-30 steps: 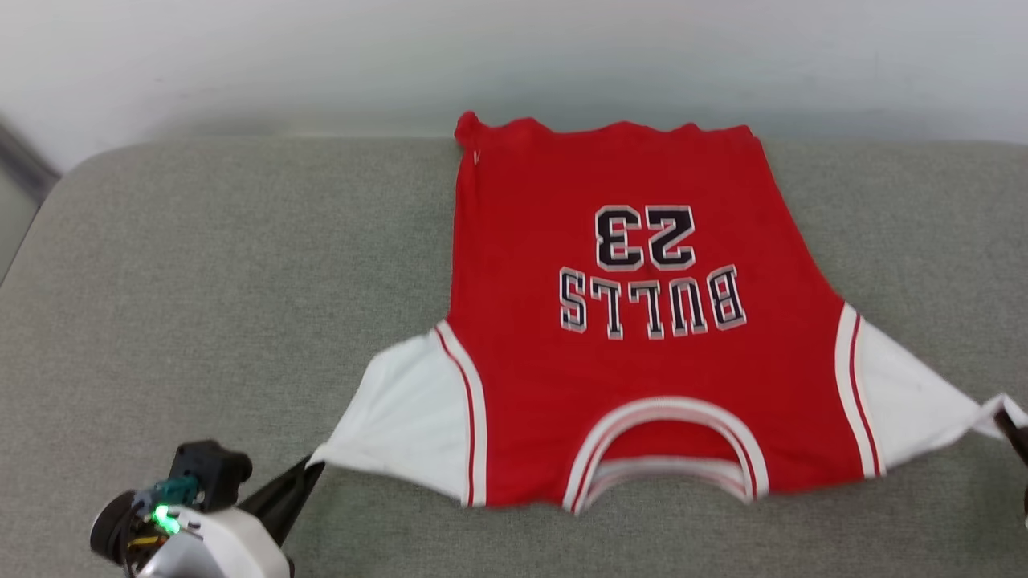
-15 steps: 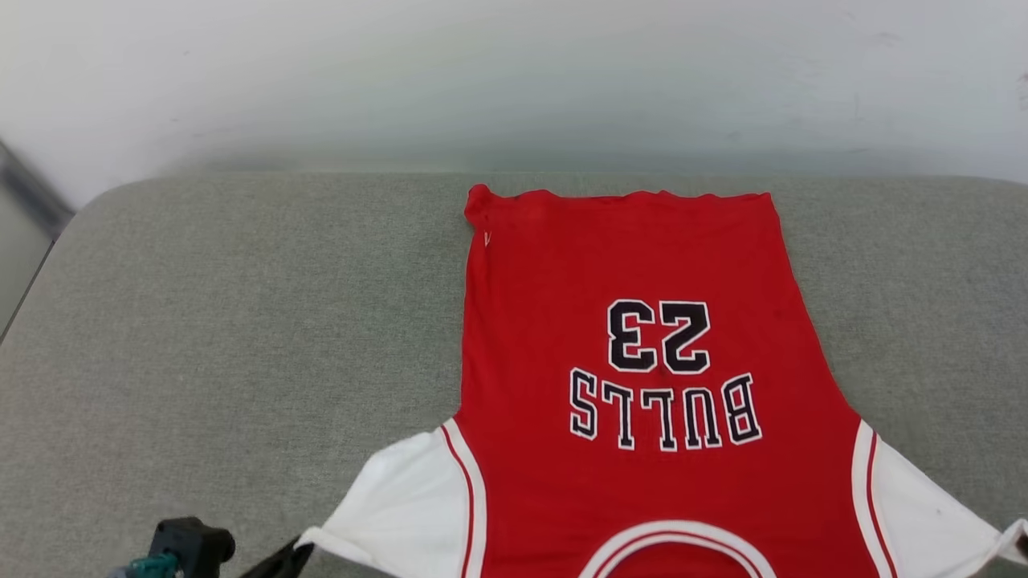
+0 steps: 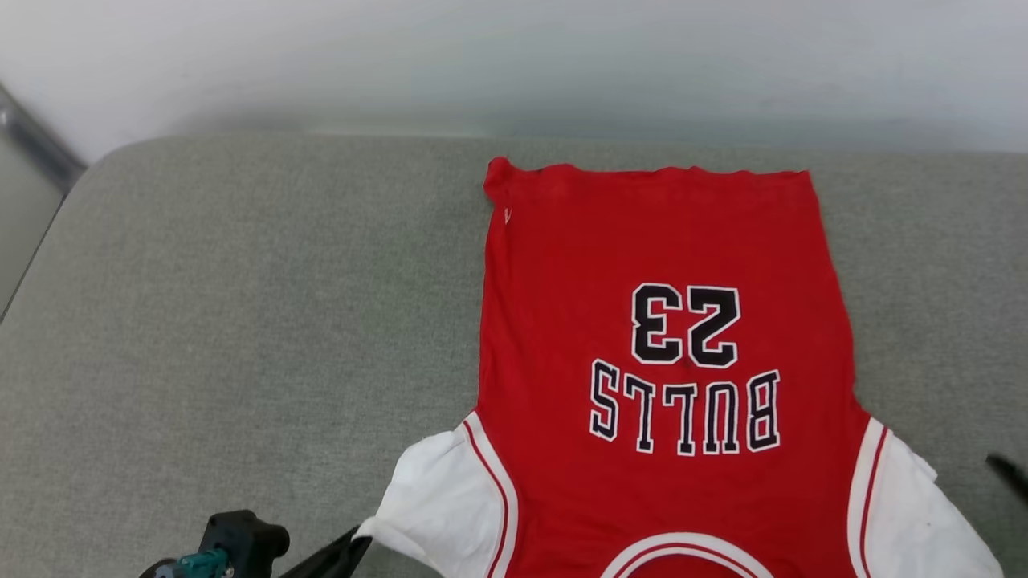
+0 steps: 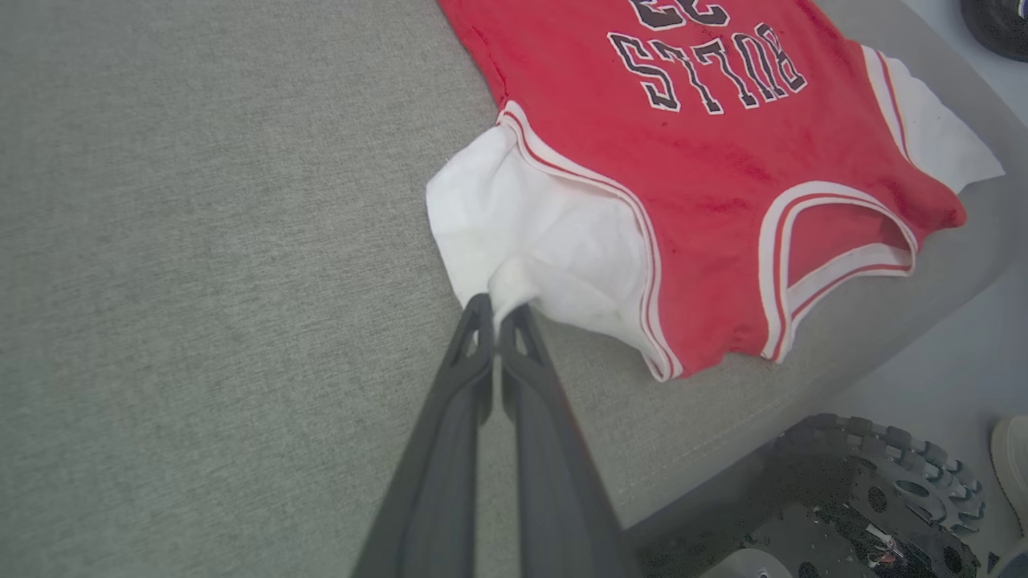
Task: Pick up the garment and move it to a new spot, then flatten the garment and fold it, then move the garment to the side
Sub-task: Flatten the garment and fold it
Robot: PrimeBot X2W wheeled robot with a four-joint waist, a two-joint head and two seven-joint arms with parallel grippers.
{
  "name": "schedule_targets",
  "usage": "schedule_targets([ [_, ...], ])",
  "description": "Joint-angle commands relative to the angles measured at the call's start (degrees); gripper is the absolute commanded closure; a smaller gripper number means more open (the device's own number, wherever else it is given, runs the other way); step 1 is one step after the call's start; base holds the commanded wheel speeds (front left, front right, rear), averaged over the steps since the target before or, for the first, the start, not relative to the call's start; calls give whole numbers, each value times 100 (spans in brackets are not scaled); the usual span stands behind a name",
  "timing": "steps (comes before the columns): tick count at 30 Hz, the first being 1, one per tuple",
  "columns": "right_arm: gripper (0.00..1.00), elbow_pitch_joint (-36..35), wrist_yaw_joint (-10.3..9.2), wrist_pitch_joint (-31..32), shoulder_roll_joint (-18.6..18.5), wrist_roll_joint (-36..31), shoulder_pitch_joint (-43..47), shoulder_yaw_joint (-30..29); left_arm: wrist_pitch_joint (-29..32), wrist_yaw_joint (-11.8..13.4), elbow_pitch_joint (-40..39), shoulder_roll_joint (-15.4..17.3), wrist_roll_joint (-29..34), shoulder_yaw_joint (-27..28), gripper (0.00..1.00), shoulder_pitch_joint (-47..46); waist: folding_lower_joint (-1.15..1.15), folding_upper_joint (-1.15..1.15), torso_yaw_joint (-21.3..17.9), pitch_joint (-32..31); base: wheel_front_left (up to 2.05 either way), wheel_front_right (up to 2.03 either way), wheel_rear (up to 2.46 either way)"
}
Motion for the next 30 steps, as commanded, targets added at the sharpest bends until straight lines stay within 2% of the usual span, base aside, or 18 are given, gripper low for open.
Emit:
schedule_targets([
  [1, 0, -71, -3, 203, 43, 31, -382, -124, 33, 52, -155, 13, 61, 29, 100, -146, 0, 0, 128, 250, 0, 0, 0],
  [2, 0, -125, -2, 360, 58, 45, -604, -189, 62, 70, -256, 18, 83, 34, 100, -184, 0, 0, 175, 361, 0, 0, 0],
  [3, 0, -302, -2, 818, 58, 72, -1368, -240, 156, 109, -567, 51, 169, 26, 100, -273, 0, 0, 329, 731, 0, 0, 0],
  [6, 0, -321, -2, 1357, 23, 5, -2195, -276, 269, 115, -890, 39, 317, -11, 100, -468, 0, 0, 545, 1170, 0, 0, 0],
  [14, 0, 387, -2, 2975, -54, -859, -4462, -508, 514, 103, -1480, -137, 701, -173, 100, -886, 0, 0, 1275, 2167, 0, 0, 0],
  [15, 0, 387, -2, 2975, -54, -859, -4462, -508, 514, 103, -1480, -137, 701, -173, 100, -886, 0, 0, 1275, 2167, 0, 0, 0],
  [22, 0, 1026, -2, 3848, 0, -1860, -6051, -712, 585, -34, -1689, -386, 964, -327, 100, -1239, 0, 0, 1854, 2784, 0, 0, 0],
  [30, 0, 1573, -2, 3970, 171, -2770, -6805, -1041, 474, -99, -1641, -625, 1001, -348, 100, -1414, 0, 0, 2227, 3174, 0, 0, 0],
])
